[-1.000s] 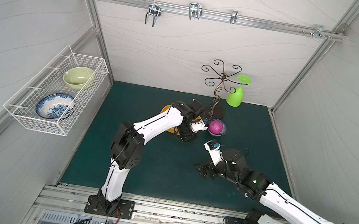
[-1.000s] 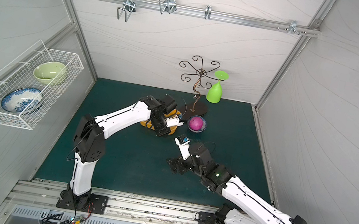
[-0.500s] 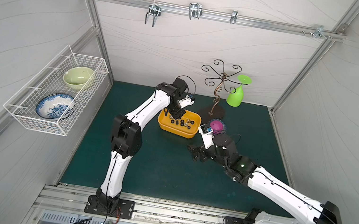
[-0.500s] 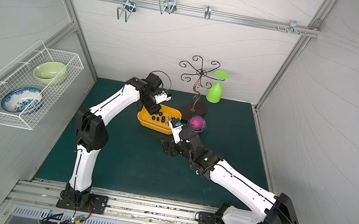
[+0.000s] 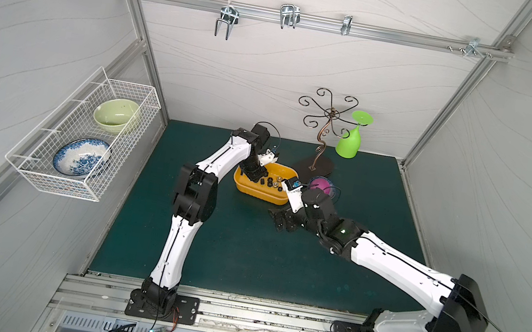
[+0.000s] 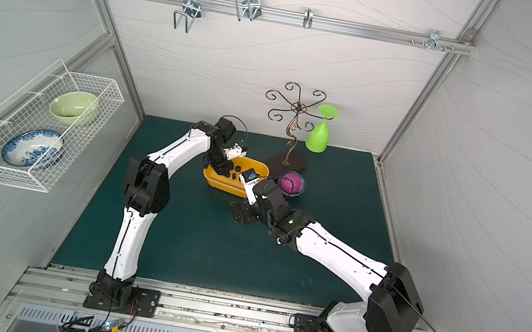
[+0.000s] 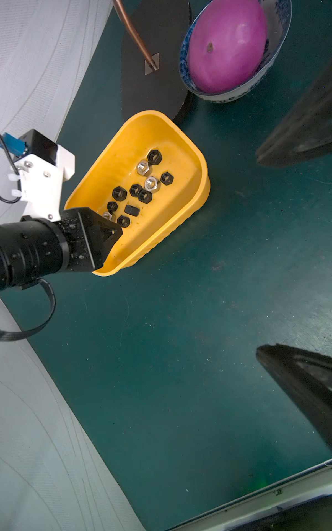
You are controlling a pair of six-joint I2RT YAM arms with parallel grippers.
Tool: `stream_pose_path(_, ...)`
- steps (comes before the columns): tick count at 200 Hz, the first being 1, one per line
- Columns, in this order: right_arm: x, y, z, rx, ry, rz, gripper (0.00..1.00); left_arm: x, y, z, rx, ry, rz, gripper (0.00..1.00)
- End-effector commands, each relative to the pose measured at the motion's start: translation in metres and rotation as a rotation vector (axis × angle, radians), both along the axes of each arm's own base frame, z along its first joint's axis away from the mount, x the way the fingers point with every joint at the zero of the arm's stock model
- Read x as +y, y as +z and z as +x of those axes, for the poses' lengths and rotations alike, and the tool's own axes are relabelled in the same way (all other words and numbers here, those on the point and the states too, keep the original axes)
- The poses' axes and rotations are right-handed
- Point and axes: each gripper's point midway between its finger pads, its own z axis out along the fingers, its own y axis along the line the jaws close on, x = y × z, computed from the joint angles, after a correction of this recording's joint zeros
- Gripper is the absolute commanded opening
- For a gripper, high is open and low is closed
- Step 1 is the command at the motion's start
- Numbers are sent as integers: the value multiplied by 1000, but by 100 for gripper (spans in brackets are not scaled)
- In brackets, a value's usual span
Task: Put the nuts on the desktop into the storage box
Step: Place the nut in the storage box.
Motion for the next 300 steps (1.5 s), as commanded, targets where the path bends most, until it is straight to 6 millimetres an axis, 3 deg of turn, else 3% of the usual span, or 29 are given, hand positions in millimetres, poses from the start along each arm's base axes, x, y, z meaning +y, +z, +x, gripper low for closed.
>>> stream_pose_path(1, 6, 2, -2, -12, 28, 1, 99, 0, -14, 17, -27, -7, 14, 5)
stream_pose_path(91, -1, -6, -4, -23, 38, -48, 99, 7, -47, 22, 1, 4, 38, 6)
stream_pose_path(114, -1, -6, -5, -23, 42, -52, 99, 9, -55, 21, 21, 5, 37, 9)
stream_pose_path(137, -2, -5, -4, -26, 37, -58, 99, 8, -54, 16, 45, 0, 33, 19)
stream_pose_path(172, -5, -5, -3, -24, 22, -60, 99, 7, -28, 19, -1, 4, 17, 39)
stream_pose_path(201, -5, -4, -1, -13, 2, -49, 99, 7, -4, 21, -38, 4, 8, 48)
stream_pose_path(265, -12, -2, 2, 23, -66, -53, 99, 5, 70, 7, -126, 11, -66, 51)
stream_pose_path(300, -26, -10, 11, 172, -211, -79, 99, 5, 107, -13, -151, 32, -145, 56)
